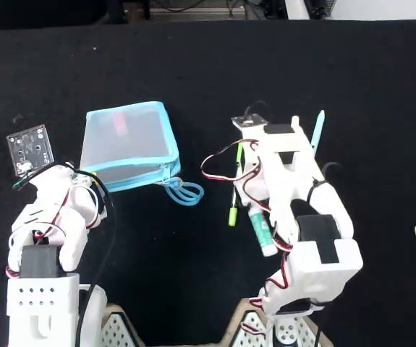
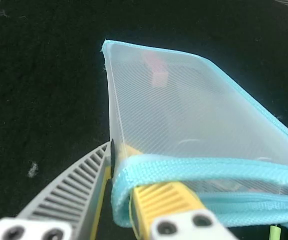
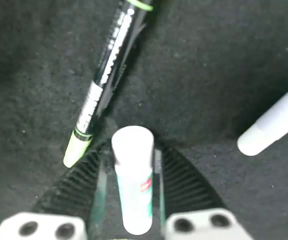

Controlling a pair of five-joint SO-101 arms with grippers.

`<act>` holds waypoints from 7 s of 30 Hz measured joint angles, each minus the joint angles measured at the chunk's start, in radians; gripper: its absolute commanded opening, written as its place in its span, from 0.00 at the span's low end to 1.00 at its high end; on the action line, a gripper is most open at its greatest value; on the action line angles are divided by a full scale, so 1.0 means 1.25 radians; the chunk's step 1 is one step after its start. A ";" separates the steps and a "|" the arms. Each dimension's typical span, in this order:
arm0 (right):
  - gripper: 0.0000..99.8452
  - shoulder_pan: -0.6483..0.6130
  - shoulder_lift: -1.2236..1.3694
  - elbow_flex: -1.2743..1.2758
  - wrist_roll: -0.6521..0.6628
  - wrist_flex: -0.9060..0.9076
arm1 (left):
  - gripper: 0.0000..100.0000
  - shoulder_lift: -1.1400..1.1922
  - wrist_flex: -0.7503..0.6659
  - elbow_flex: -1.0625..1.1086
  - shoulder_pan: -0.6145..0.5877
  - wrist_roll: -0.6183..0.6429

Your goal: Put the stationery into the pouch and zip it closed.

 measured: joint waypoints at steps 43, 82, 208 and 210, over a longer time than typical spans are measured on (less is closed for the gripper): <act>0.01 -0.549 -1.186 0.490 -0.134 -0.682 | 0.03 0.000 0.000 0.000 0.000 0.000; 0.01 -0.554 -0.993 0.727 -0.135 -1.092 | 0.03 0.000 0.000 0.000 0.000 0.000; 0.17 0.131 -0.430 -0.039 -0.109 0.025 | 0.03 0.001 0.000 0.001 -0.005 0.000; 0.17 0.131 -0.347 -0.083 -0.113 0.026 | 0.03 0.001 0.000 0.001 -0.005 0.000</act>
